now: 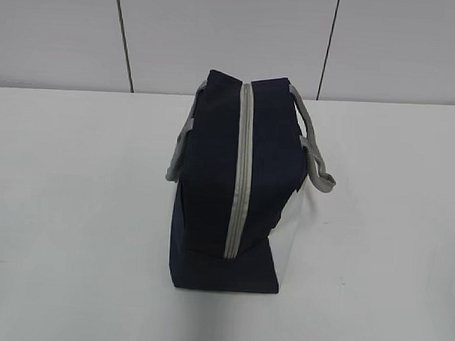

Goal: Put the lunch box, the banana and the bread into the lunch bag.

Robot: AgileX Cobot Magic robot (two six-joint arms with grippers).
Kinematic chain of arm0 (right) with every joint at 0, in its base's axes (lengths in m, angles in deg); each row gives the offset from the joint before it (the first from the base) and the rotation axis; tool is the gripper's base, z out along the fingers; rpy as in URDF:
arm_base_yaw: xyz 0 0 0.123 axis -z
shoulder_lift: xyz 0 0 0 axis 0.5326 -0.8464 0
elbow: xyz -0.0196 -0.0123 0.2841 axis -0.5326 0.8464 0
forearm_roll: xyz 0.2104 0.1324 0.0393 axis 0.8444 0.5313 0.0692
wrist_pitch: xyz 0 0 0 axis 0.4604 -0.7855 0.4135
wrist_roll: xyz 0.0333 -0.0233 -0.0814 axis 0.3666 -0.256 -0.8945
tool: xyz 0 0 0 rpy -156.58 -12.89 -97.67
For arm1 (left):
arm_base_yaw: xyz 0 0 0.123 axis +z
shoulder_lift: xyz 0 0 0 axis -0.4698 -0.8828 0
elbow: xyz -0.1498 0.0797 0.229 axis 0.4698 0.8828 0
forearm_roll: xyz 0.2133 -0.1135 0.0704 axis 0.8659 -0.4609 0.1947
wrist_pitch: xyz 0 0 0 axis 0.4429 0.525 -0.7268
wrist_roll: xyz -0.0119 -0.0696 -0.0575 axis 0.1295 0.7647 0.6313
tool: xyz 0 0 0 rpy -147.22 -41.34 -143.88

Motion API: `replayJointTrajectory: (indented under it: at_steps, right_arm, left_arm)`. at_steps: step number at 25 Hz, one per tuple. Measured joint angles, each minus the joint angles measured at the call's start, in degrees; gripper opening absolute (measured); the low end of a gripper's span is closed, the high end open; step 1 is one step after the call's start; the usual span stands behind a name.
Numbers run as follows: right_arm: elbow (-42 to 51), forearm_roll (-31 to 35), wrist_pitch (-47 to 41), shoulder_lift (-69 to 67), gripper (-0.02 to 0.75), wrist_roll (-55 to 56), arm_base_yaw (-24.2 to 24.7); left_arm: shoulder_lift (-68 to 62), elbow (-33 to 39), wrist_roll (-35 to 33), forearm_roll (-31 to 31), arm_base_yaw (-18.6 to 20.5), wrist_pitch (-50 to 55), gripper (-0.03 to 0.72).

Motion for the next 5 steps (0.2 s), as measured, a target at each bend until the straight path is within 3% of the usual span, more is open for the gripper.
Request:
replayJointTrajectory:
  at_steps: [5]
  right_arm:
    - [0.0,0.0,0.0,0.0,0.549,0.0,0.0]
  left_arm:
    - [0.0,0.0,0.0,0.0,0.0,0.0,0.498]
